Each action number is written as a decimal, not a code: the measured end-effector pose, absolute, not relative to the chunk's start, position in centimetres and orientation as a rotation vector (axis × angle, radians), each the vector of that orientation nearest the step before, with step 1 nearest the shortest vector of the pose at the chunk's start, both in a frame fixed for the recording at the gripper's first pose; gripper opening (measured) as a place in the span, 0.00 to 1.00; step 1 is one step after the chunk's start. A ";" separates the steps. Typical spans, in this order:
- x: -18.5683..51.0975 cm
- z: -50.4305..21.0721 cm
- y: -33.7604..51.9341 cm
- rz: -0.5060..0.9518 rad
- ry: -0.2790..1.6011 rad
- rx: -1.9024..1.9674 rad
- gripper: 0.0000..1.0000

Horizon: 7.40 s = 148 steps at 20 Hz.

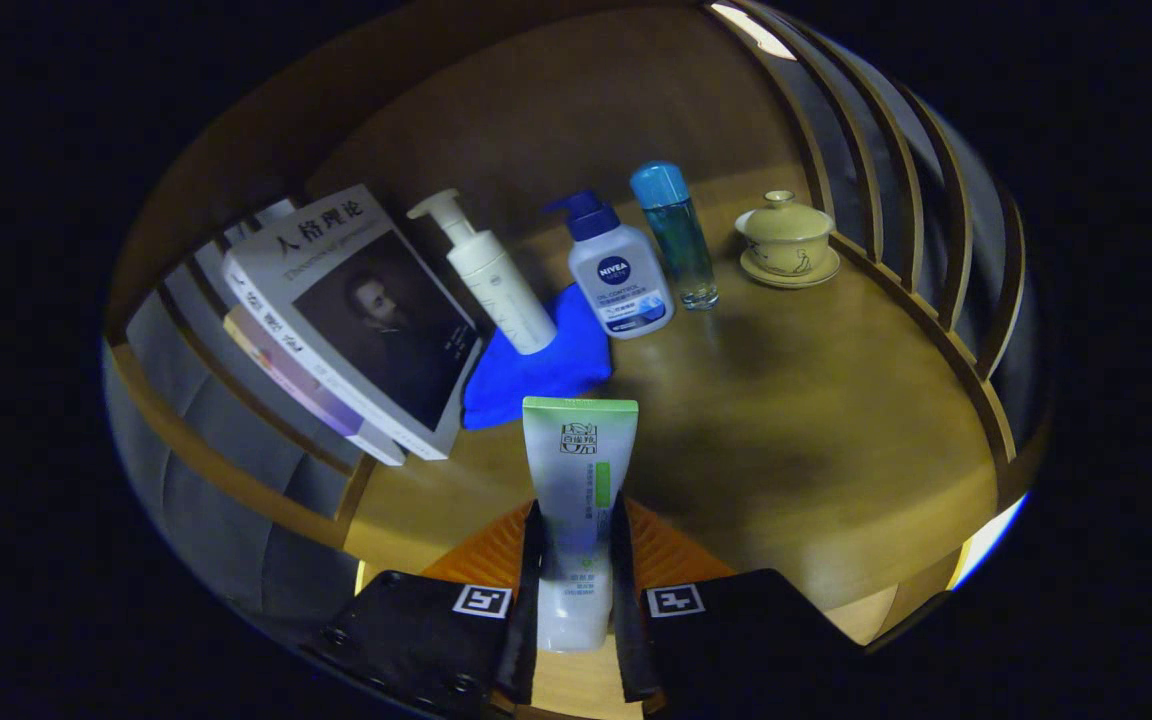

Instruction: Pull open the drawer, take out the items inside it, and place them on the countertop above the cabinet.

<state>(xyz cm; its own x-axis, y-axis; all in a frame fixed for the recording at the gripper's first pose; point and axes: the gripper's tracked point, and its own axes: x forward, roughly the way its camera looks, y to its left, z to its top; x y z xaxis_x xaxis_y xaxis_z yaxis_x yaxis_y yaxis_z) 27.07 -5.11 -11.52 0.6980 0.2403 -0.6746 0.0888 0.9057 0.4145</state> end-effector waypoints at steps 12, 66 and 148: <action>29.1 -12.7 -3.3 0.090 0.837 0.519 0.45; -6.0 -18.3 -5.3 -0.120 0.355 0.091 0.98; 16.4 -21.6 -1.6 -0.165 0.348 -0.021 1.00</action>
